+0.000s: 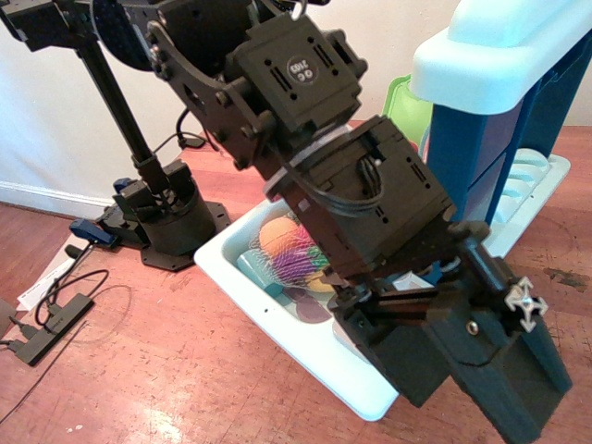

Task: Turn lever vertical to front

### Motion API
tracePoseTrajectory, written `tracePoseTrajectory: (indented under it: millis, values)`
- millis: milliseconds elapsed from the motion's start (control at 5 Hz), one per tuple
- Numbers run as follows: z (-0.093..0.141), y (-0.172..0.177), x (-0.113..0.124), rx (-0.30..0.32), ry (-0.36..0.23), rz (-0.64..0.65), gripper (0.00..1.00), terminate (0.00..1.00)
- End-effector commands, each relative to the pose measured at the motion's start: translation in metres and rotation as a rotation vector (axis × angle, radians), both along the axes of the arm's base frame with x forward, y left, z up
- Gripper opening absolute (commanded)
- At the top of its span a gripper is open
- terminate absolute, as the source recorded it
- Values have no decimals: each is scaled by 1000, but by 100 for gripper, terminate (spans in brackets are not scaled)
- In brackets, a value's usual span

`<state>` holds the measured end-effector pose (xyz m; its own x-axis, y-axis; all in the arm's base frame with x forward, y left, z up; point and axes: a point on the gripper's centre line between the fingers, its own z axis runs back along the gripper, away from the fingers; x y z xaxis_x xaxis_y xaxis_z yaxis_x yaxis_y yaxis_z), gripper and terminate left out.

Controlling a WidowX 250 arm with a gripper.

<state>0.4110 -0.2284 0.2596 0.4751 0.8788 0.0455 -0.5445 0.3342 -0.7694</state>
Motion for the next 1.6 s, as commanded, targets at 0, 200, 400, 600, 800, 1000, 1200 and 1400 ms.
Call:
tracePoseTrajectory:
  millis: [0,200,400,600,800,1000,1200,1400]
  values:
    - [0,0,0,0,0,0,100,0]
    - [1,11,-8,4,-16,3,100,0]
    - [-3,20,-15,5,-19,11,100,0]
    - [-10,26,-21,0,-32,16,100,0]
    - [-14,38,-25,14,-35,16,100,0]
    - [-17,51,-22,21,-34,28,100,0]
    - [-19,63,-16,28,-72,64,100,0]
    - [-17,72,-8,41,-67,67,100,0]
